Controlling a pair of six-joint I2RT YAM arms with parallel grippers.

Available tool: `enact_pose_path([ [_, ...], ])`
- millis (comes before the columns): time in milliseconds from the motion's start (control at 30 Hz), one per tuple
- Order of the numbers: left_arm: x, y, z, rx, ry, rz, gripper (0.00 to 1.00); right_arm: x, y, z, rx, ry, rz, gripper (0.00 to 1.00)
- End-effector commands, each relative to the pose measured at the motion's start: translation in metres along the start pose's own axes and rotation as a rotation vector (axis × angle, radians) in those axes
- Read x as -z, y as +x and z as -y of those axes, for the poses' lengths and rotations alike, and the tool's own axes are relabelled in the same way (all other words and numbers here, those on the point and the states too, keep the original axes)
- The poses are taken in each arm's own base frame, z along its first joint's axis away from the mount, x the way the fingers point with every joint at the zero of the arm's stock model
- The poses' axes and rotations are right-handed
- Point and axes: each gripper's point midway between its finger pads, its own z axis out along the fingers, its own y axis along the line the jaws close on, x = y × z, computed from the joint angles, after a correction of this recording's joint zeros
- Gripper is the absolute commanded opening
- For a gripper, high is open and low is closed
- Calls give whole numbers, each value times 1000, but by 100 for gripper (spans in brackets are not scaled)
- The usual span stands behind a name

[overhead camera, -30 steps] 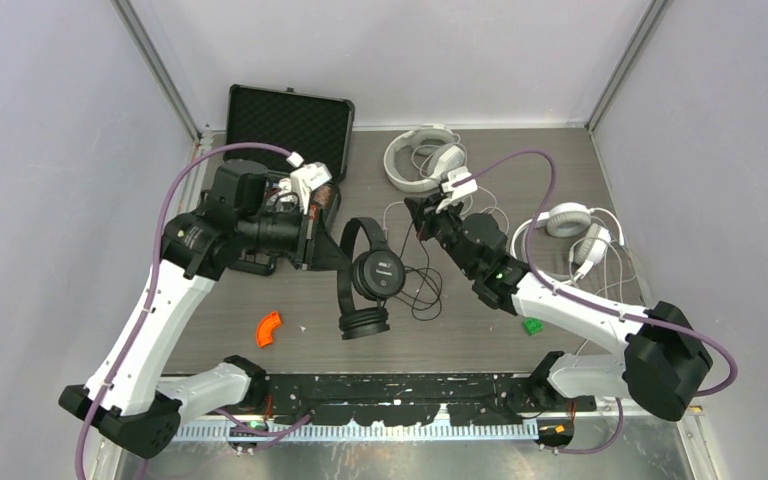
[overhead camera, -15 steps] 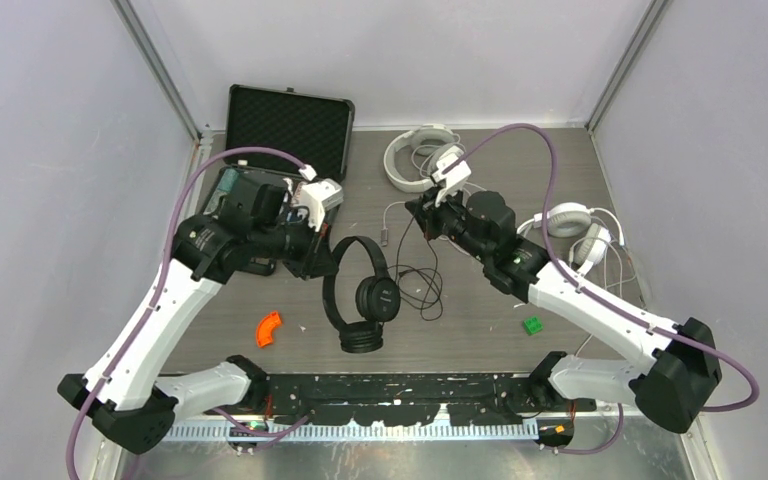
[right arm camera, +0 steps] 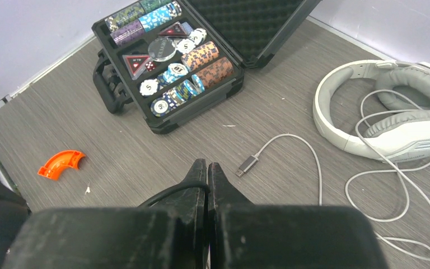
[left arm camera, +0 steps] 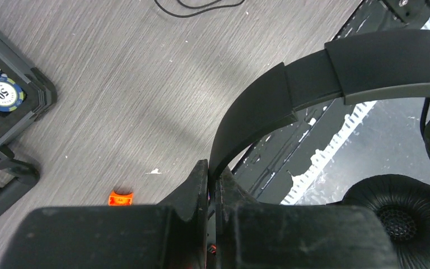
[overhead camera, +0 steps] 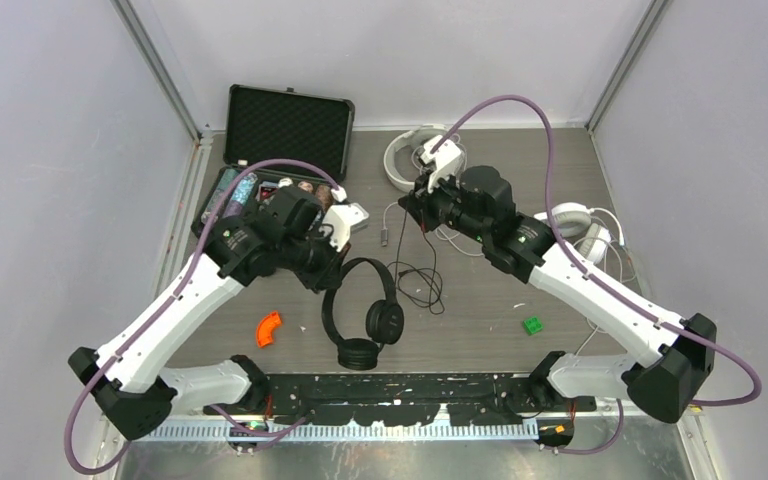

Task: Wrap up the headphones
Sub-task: Wrap the headphones cable around the headphones.

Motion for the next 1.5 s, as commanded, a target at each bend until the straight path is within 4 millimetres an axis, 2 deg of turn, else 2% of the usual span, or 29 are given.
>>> enact_pose_path([
  [0,-7,-3,1,-46,-20,-1,0,1,-20,1,-14,14,-6,0],
  [167,-8,7,-46,39,-315,-107,0,13,-24,-2,-58,14,-56,0],
  [233,-5,7,-61,84,-419,-127,0,19,-25,-9,-87,-13,-85,0],
  [467,-22,6,-72,182,-494,-188,0,28,-22,-50,-304,-178,-177,0],
  [667,-36,8,-79,245,-545,-234,0,32,-35,-84,-472,-323,-147,0],
  [833,-45,3,-90,357,-555,-225,0,33,-31,-104,-564,-363,-149,0],
  [1000,-44,-16,-105,505,-545,-124,0,25,-12,-116,-607,-330,-184,0],
  [1167,-41,-40,-112,617,-513,8,0,13,5,-118,-595,-262,-219,0],
  [1333,-34,-52,-123,704,-530,92,0,4,15,-129,-564,-255,-236,1],
  [1467,-27,-59,-129,773,-531,170,0,-3,28,-125,-505,-192,-250,5],
])
